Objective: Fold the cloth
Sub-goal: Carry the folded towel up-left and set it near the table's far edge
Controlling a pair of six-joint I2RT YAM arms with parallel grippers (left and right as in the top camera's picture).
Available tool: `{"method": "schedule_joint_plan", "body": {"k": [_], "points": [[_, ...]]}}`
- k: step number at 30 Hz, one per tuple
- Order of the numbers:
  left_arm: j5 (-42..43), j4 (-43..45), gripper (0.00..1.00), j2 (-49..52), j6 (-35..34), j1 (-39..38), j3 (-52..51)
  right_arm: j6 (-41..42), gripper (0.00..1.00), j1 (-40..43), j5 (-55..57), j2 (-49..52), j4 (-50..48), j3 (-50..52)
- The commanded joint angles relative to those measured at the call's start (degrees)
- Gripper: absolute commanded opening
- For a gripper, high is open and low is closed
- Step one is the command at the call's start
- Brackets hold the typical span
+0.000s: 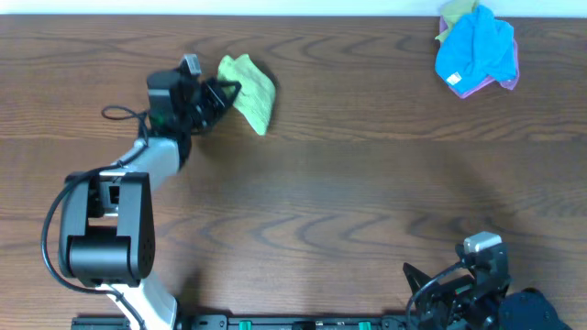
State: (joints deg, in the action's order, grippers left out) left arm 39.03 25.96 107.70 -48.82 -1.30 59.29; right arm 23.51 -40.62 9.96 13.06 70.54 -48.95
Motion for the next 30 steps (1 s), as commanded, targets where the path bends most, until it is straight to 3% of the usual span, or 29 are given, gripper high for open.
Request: {"method": "schedule_joint_plan", "body": {"k": [1, 6, 13, 30], "points": [[-0.2, -4.3, 0.06, 0.5, 2.0, 1.4, 7.3, 0.7, 0.99, 0.3, 0.6, 0.0, 0.0, 0.2], [-6.3, -12.7, 0.06, 0.5, 5.2, 3.4, 15.1, 0.7, 0.99, 0.3, 0.5, 0.0, 0.0, 0.2], [-12.3, -14.2, 0.06, 1.3, 7.1, 6.3, 16.4, 0.7, 0.99, 0.3, 0.6, 0.0, 0.0, 0.2], [-9.8, -11.1, 0.06, 12.7, 7.7, 12.0, 16.6, 0.7, 0.99, 0.3, 0.6, 0.0, 0.0, 0.2]]}}
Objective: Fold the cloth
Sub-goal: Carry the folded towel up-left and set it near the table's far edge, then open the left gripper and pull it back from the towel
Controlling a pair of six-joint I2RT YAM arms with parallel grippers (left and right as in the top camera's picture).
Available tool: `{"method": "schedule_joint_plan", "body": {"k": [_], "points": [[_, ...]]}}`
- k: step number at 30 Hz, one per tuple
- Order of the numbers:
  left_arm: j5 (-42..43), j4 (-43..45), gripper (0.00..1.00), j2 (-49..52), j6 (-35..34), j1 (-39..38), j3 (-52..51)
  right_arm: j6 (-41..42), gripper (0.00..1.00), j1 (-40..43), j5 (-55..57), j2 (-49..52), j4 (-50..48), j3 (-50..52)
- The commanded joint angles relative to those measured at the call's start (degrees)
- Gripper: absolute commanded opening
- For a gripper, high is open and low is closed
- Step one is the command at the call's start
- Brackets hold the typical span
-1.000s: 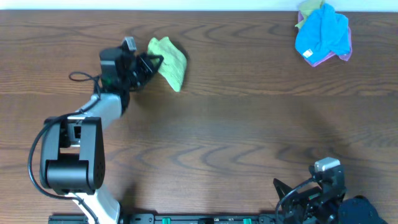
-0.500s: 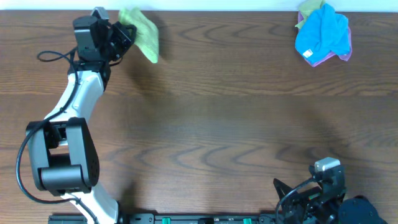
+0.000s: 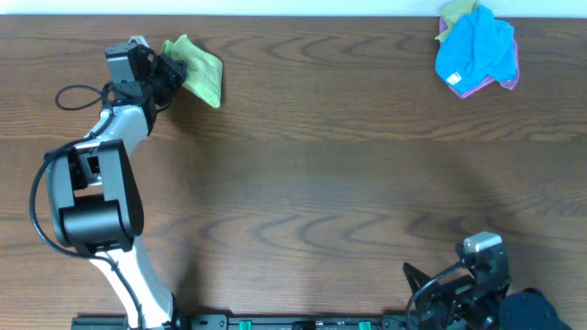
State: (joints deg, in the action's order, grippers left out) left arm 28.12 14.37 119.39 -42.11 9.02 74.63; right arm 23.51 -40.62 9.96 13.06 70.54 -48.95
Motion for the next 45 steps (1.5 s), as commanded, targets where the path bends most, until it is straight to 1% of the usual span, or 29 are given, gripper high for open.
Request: {"method": "schedule_joint_plan", "body": {"k": [1, 9, 15, 16, 17, 19, 20, 21, 22, 23, 26, 27, 28, 29, 33, 40, 45], "points": [[1.8, 0.5, 0.06, 1.4, 1.0, 2.2, 1.3, 0.7, 0.99, 0.3, 0.5, 0.0, 0.0, 0.2], [3.7, -2.9, 0.06, 2.4, 1.1, 6.2, 1.3, 0.7, 0.99, 0.3, 0.5, 0.0, 0.0, 0.2], [5.0, -5.6, 0.06, 2.4, 1.9, 7.1, 1.3, 0.7, 0.99, 0.3, 0.6, 0.0, 0.0, 0.2], [5.0, -6.2, 0.08, 2.4, 1.9, 7.1, 1.3, 0.7, 0.99, 0.3, 0.6, 0.0, 0.0, 0.2], [5.0, -6.9, 0.11, 2.4, 1.9, 7.1, 1.3, 0.7, 0.99, 0.3, 0.6, 0.0, 0.0, 0.2], [5.0, -8.4, 0.22, 2.4, 1.9, 7.1, 1.3, 0.7, 0.99, 0.3, 0.6, 0.0, 0.0, 0.2], [5.0, -9.1, 0.35, 2.4, 2.3, 7.1, 1.3, 0.7, 0.99, 0.3, 0.6, 0.0, 0.0, 0.2], [5.0, -9.7, 0.45, 2.4, 2.3, 7.1, 1.3, 0.7, 0.99, 0.3, 0.6, 0.0, 0.0, 0.2], [5.0, -10.2, 0.59, 2.4, 2.3, 7.1, 1.3, 0.7, 0.99, 0.3, 0.5, 0.0, 0.0, 0.2], [5.2, -10.8, 0.67, 2.4, 2.3, 7.2, 1.3, 0.7, 0.99, 0.3, 0.6, 0.0, 0.0, 0.2], [7.1, -11.4, 0.79, 2.3, 4.1, 7.2, 1.3, 0.7, 0.99, 0.3, 0.5, 0.0, 0.0, 0.2], [8.0, -12.2, 0.91, 2.0, 4.9, 7.2, 1.3, 0.7, 0.99, 0.3, 0.5, 0.0, 0.0, 0.2], [7.9, -13.3, 0.98, 1.7, 4.9, 7.2, 1.3, 0.7, 0.99, 0.3, 0.5, 0.0, 0.0, 0.2], [7.9, -14.5, 0.95, 1.2, 5.2, 7.3, 1.3, 0.7, 0.99, 0.3, 0.6, 0.0, 0.0, 0.2], [7.5, -19.1, 0.95, -2.8, 8.7, 7.6, 1.3, 0.7, 0.99, 0.3, 0.6, 0.0, 0.0, 0.2], [2.3, -27.6, 0.95, -15.9, 14.4, 7.6, 1.3, 0.7, 0.99, 0.3, 0.6, 0.0, 0.0, 0.2], [3.5, -35.5, 0.95, -24.6, 19.1, 7.5, 1.3, 0.7, 0.99, 0.3, 0.6, 0.0, 0.0, 0.2]]}}
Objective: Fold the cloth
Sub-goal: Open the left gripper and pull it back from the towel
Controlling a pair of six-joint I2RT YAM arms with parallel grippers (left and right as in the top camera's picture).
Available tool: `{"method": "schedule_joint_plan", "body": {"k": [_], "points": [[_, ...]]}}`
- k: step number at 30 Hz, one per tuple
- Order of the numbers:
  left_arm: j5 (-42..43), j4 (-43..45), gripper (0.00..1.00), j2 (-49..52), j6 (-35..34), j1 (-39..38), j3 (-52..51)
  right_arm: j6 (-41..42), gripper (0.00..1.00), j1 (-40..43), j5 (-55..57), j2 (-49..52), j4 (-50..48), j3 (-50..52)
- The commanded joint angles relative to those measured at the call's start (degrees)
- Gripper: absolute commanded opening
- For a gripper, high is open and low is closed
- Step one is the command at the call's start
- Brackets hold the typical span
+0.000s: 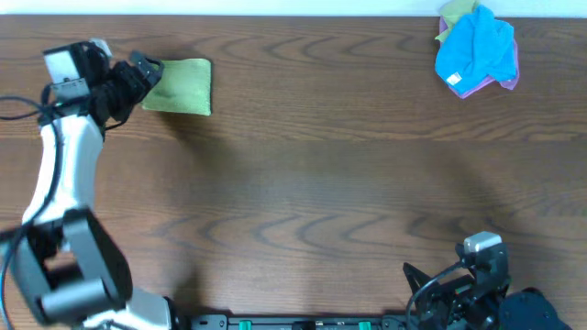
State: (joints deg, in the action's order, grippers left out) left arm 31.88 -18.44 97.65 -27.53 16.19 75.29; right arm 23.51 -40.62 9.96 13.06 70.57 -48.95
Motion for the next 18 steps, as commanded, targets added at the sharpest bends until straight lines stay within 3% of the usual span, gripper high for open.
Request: {"method": "schedule_joint_plan", "body": {"k": [1, 7, 11, 15, 18], "points": [[-0.2, -3.8, 0.95, -3.9, 4.8, 0.3, 0.6, 0.7, 0.99, 0.3, 0.6, 0.0, 0.0, 0.2], [1.9, -10.3, 0.95, -12.6, 5.7, 0.3, 0.6, 0.7, 0.99, 0.3, 0.6, 0.0, 0.0, 0.2], [10.6, -10.4, 0.95, -18.3, 4.8, 0.3, 0.6, 0.7, 0.99, 0.3, 0.6, 0.0, 0.0, 0.2], [12.3, -9.7, 0.95, -22.7, 5.7, 1.0, 0.6, 0.7, 0.99, 0.3, 0.5, 0.0, 0.0, 0.2], [17.8, -13.1, 0.95, -26.3, 12.7, 1.1, 0.6, 0.7, 0.99, 0.3, 0.6, 0.0, 0.0, 0.2]]}}
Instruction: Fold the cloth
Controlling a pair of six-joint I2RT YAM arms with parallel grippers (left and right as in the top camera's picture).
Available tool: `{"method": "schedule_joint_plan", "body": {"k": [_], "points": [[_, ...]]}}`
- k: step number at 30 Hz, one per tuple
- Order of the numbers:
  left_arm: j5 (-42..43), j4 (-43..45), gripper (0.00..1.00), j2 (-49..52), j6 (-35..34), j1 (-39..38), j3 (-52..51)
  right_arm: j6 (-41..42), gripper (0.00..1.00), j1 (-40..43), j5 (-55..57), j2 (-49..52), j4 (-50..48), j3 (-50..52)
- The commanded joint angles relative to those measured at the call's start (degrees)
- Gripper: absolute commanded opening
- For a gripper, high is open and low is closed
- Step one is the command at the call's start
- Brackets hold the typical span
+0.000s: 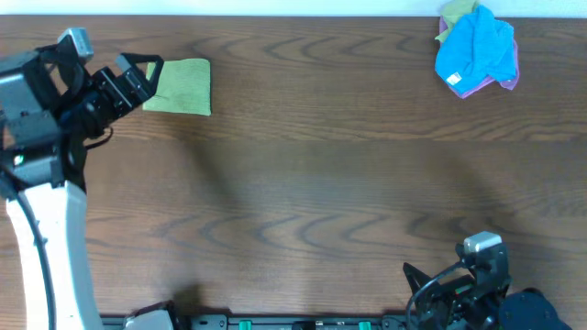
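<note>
A green cloth lies flat as a folded rectangle at the far left of the wooden table. My left gripper hangs raised over the cloth's left edge, open, with nothing between its fingers; one finger overlaps the cloth's top-left corner in the overhead view. My right gripper rests low at the table's near right edge, far from the cloth, its dark fingers apart and holding nothing.
A bundle of cloths, blue on top with pink and yellow-green beneath, sits at the far right corner. The table's back edge runs just behind the green cloth. The left arm's white link reaches down the left side.
The left arm has lifted toward the camera and its fingers now stand apart over the cloth's left edge. The green cloth lies in the same place, flat. The right arm is unchanged.
My left gripper first held the crumpled green cloth left of the table's middle. A second later it held it further left, near the back edge. Then the cloth lay flat as a rectangle at the far left with the gripper at its edge; now the gripper is open above it.
</note>
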State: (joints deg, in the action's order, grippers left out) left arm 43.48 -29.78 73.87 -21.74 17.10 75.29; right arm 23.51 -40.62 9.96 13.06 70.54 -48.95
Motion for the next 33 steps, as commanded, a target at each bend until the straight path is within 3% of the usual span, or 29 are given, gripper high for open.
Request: {"method": "schedule_joint_plan", "body": {"k": [1, 3, 7, 16, 25, 33], "points": [[6.6, -3.1, 0.95, -4.0, 10.2, -0.4, 0.6, 0.7, 0.99, 0.3, 0.6, 0.0, 0.0, 0.2], [3.9, -7.3, 0.95, -7.7, 16.2, -1.7, 0.6, 0.7, 0.99, 0.3, 0.6, 0.0, 0.0, 0.2], [-7.3, -15.0, 0.95, -15.2, 19.4, -3.7, -0.7, 0.7, 0.99, 0.3, 0.6, 0.0, 0.0, 0.2], [-23.7, -11.7, 0.95, -36.6, 23.2, -7.3, -20.6, 0.7, 0.99, 0.3, 0.6, 0.0, 0.0, 0.2], [-27.4, -11.1, 0.95, -56.2, 29.5, -11.7, -42.2, 0.7, 0.99, 0.3, 0.6, 0.0, 0.0, 0.2], [-34.8, -11.1, 0.95, -67.3, 29.5, -13.9, -55.2, 0.7, 0.99, 0.3, 0.6, 0.0, 0.0, 0.2]]}}
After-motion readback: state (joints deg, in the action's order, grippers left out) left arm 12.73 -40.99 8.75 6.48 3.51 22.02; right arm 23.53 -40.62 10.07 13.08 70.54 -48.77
